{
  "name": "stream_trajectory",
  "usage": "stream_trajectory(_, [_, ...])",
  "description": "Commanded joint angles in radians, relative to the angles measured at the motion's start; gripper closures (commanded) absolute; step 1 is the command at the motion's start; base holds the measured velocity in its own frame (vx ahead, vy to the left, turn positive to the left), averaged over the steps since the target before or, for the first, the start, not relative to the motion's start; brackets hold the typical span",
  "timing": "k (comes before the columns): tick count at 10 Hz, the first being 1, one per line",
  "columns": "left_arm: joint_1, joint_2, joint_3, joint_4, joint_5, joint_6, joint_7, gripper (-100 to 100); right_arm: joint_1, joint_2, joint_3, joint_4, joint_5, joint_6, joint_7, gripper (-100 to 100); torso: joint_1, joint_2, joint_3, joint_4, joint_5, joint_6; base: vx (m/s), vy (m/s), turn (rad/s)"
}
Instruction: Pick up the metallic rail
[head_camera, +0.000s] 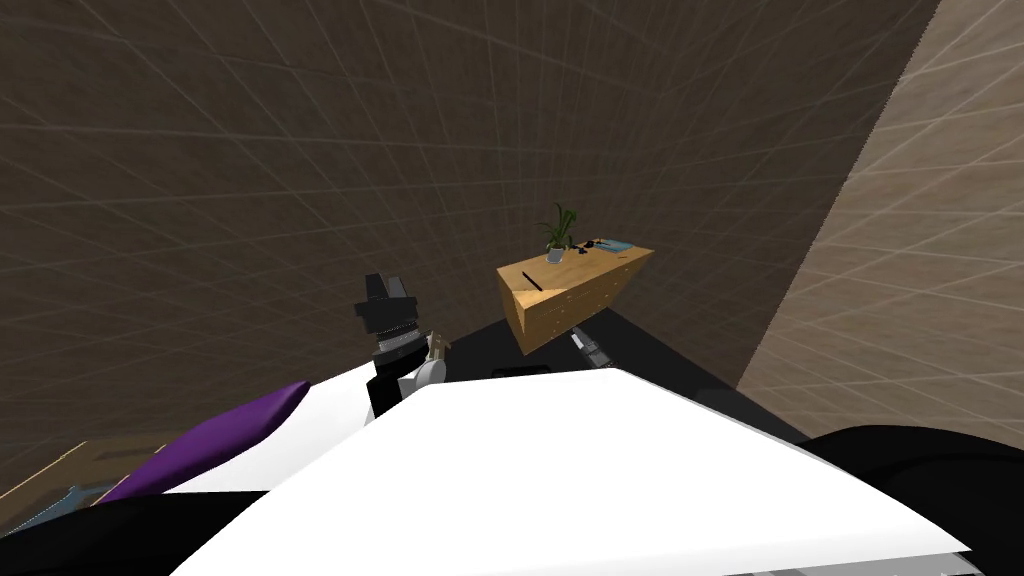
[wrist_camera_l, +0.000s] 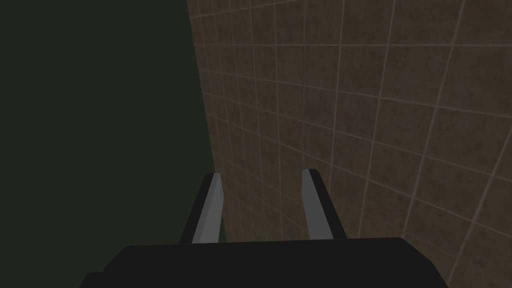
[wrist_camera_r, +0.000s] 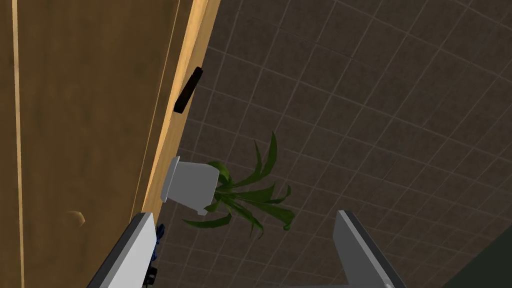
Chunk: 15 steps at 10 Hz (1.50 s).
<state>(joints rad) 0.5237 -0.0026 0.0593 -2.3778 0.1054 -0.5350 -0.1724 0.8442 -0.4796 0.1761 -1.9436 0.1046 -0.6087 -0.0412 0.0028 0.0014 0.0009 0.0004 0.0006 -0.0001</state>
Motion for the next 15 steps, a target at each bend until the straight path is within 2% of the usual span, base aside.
stream_trajectory(1, [0.000, 0.000, 0.000, 0.000, 0.000, 0.000, 0.000, 0, 0.011, -0.029, 0.007, 0.016, -0.004, 0.000, 0.003, -100, 0.000, 0.000, 0.000, 0.000, 0.000, 0.000, -0.007, 0.043, 0.073])
stream_trajectory(3, [0.000, 0.000, 0.000, 0.000, 0.000, 0.000, 0.000, 0, 0.077, -0.105, 0.034, 0.089, -0.023, -0.028, 0.015, -100, 0.000, -0.001, -0.001, 0.000, 0.000, 0.000, 0.015, 0.082, 0.217])
stream_trajectory(4, [0.000, 0.000, 0.000, 0.000, 0.000, 0.000, 0.000, 0, 0.077, -0.122, 0.034, 0.107, -0.023, -0.028, 0.015, -100, 0.003, -0.002, -0.001, 0.000, 0.001, 0.000, 0.023, 0.080, 0.085])
stream_trajectory(5, [0.000, 0.000, 0.000, 0.000, 0.000, 0.000, 0.000, 0, 0.111, -0.153, 0.048, 0.138, -0.034, -0.042, 0.023, -100, 0.002, -0.002, -0.001, 0.000, 0.001, 0.000, 0.046, 0.089, 0.191])
stream_trajectory(7, [0.000, 0.000, 0.000, 0.000, 0.000, 0.000, 0.000, 0, 0.111, -0.170, 0.048, 0.154, -0.034, -0.042, 0.023, -100, 0.001, -0.004, -0.002, -0.001, 0.000, 0.000, 0.026, 0.048, 0.038])
stream_trajectory(9, [0.000, 0.000, 0.000, 0.000, 0.000, 0.000, 0.000, 0, 0.174, -0.248, 0.077, 0.250, -0.060, -0.070, 0.041, -100, 0.000, -0.003, -0.002, -0.001, 0.000, 0.000, 0.047, 0.094, 0.267])
stream_trajectory(10, [0.000, 0.000, 0.000, 0.000, 0.000, 0.000, 0.000, 0, 0.177, -0.267, 0.077, 0.251, -0.060, -0.070, 0.041, -100, 0.004, -0.005, -0.003, -0.001, 0.001, -0.001, 0.068, 0.112, 0.137])
stream_trajectory(11, [0.000, 0.000, 0.000, 0.000, 0.000, 0.000, 0.000, 0, 0.210, -0.313, 0.092, 0.282, -0.075, -0.084, 0.051, -100, 0.004, -0.005, -0.003, -0.001, 0.001, 0.000, 0.060, 0.136, 0.211])
stream_trajectory(12, [0.000, 0.000, 0.000, 0.000, 0.000, 0.000, 0.000, 0, 0.210, -0.315, 0.092, 0.299, -0.075, -0.084, 0.051, -100, 0.005, -0.005, -0.003, -0.001, 0.001, 0.000, 0.061, 0.099, 0.112])
stream_trajectory(13, [0.000, 0.000, 0.000, 0.000, 0.000, 0.000, 0.000, 0, 0.241, -0.364, 0.106, 0.332, -0.090, -0.098, 0.062, -100, 0.004, -0.005, -0.003, -0.001, 0.001, 0.000, 0.101, 0.117, 0.229])
stream_trajectory(14, [0.000, 0.000, 0.000, 0.000, 0.000, 0.000, 0.000, 0, 0.241, -0.364, 0.106, 0.347, -0.090, -0.098, 0.062, -100, 0.005, -0.007, -0.004, -0.001, 0.001, 0.000, 0.099, 0.094, 0.128])
stream_trajectory(15, [0.000, 0.000, 0.000, 0.000, 0.000, 0.000, 0.000, 0, 0.272, -0.400, 0.120, 0.395, -0.106, -0.111, 0.073, -100, 0.003, -0.007, -0.004, -0.001, 0.001, 0.000, 0.121, 0.105, 0.252])
